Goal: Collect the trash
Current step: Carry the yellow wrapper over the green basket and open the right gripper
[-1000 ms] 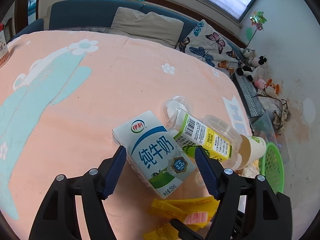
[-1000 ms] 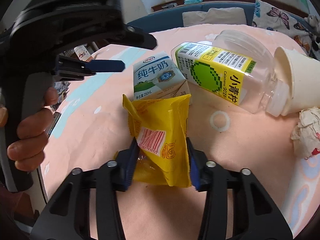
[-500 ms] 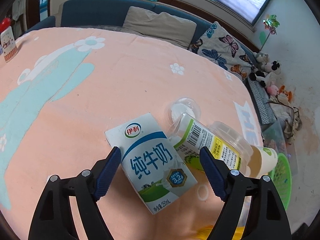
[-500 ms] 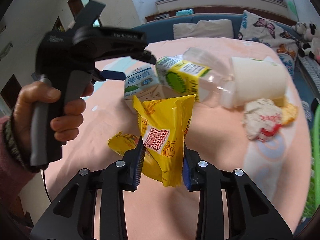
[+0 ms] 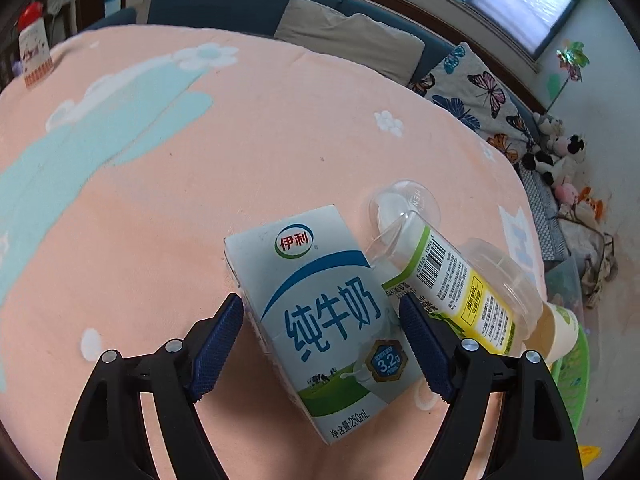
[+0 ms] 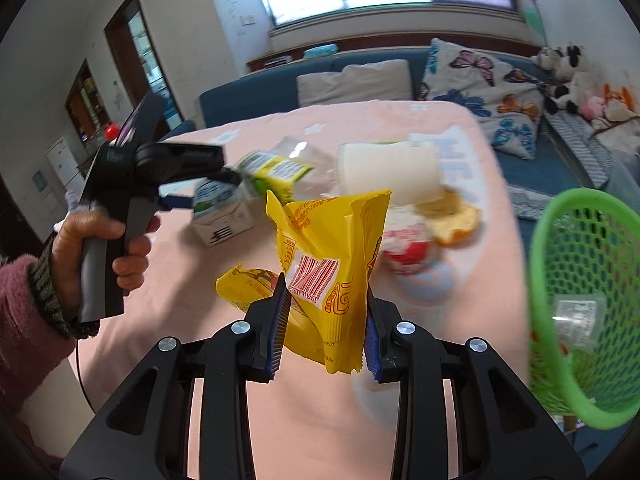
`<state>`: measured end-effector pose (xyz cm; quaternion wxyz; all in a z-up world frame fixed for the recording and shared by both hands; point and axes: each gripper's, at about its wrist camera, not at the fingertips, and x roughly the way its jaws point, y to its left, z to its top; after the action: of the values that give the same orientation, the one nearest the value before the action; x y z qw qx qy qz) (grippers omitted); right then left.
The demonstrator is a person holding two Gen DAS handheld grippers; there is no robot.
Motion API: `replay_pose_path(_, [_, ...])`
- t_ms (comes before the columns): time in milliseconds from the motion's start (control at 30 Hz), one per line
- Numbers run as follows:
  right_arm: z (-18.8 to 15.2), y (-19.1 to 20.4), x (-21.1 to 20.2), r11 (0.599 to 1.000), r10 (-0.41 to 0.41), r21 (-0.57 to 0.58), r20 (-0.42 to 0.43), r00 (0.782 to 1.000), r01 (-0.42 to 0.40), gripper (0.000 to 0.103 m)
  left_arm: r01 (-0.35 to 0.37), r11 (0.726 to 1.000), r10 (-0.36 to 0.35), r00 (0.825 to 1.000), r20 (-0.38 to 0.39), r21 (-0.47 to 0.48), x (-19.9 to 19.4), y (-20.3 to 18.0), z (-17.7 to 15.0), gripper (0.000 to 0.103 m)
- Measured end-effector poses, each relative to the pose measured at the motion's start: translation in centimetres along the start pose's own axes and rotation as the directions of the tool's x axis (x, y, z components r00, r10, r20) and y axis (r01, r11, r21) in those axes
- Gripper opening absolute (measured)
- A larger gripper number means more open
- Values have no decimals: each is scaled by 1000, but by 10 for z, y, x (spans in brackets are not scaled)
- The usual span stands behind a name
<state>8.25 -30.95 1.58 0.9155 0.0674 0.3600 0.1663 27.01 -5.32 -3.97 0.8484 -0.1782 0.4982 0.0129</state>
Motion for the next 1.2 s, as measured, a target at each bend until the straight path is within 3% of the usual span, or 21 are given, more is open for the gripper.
replay_pose_path(267, [3, -45, -31, 991, -111, 76, 61, 992, 106, 33, 21, 1000, -21, 1000, -1, -1, -3, 1, 0, 70])
replay_pose_path(367, [4, -65, -42, 982, -160, 112, 82, 984, 150, 33, 34, 999, -34, 999, 26, 26, -17, 3, 0, 38])
replay_pose_path(433, [3, -79, -47, 974, -191, 138, 87, 978, 178, 33, 54, 998, -54, 998, 10, 45, -21, 3, 3, 34])
replay_pose_path(533, [1, -101, -53, 957, -252, 173, 88, 964, 234, 33, 58, 998, -58, 998, -22, 27, -18, 7, 4, 35])
replay_pose_path(567, [0, -105, -54, 953, -261, 180, 88, 961, 242, 33, 52, 999, -52, 998, -37, 7, -16, 9, 5, 43])
replay_pose_path(600, [-2, -110, -55, 949, -271, 188, 85, 959, 251, 33, 55, 998, -55, 997, -46, -11, -14, 9, 4, 59])
replay_pose_path(667, [-6, -120, -55, 941, -295, 198, 78, 952, 275, 33, 45, 999, -46, 998, -49, -24, -13, 7, 2, 72])
replay_pose_path(967, [-27, -161, -52, 884, -392, 276, -2, 920, 377, 35, -96, 995, 97, 994, -45, 32, 9, -22, -1, 82])
replay_pose_path(1067, [-36, -174, -50, 866, -404, 306, -36, 914, 395, 37, -115, 993, 118, 991, -58, 39, 18, -21, -5, 75])
replay_pose_path(1200, [-43, -182, -51, 853, -412, 330, -50, 910, 404, 52, -81, 995, 83, 996, -36, 49, 8, -15, -8, 68])
